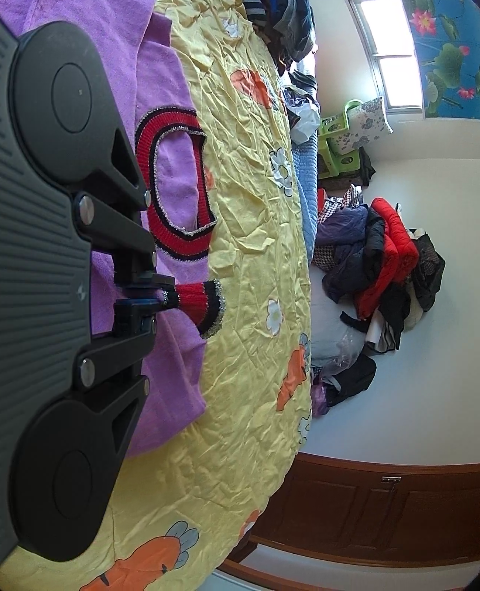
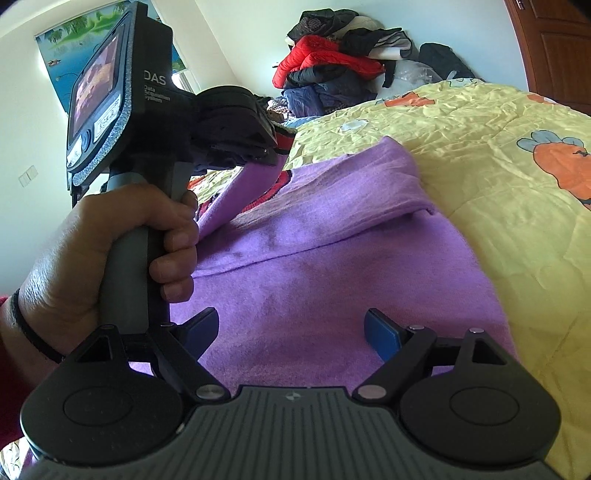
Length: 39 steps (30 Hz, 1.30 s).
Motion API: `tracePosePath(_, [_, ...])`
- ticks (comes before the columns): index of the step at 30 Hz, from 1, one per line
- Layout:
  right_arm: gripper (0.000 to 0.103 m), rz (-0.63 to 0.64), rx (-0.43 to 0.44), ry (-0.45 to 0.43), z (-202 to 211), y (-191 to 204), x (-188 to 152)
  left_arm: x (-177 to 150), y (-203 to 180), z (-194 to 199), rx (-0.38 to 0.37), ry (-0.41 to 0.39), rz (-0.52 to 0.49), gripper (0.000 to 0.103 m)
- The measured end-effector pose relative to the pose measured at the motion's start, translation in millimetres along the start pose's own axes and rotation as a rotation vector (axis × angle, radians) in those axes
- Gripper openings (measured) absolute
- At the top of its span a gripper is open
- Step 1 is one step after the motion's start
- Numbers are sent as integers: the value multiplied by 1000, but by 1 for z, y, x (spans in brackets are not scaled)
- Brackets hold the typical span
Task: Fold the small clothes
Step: 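Lower the sleeve onto the first folded sleeve with the left tool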
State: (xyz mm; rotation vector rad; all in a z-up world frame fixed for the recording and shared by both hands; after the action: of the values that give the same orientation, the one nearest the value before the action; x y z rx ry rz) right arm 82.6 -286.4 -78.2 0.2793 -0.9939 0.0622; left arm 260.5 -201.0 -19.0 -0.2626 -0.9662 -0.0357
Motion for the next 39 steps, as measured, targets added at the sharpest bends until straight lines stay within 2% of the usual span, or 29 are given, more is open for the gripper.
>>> tracePosePath(10, [85,2,-7,3,4,0,-1,-9,-6,-8,-7,39,-4,5])
tracePosePath(23, [86,-5,-14,4,5,-1,-3,-9,-19,-4,-22,1,-42,5])
tracePosePath(39, [86,-6,-26,4,11,-4,-6,-17,-27,-14,-28,70,-65,6])
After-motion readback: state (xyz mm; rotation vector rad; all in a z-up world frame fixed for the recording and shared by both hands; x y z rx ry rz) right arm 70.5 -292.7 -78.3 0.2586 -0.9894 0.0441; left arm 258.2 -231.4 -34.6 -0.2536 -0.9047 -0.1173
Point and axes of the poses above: each gripper's, at about its wrist camera, not at the fingertips, and z roughly against the way its jaws point, y to its left, x to its top, the point moved 1 cm from there along -z, roughly the way its jaws point, and after that the axes turned 15 degrees about z, right-handed, at the moved point
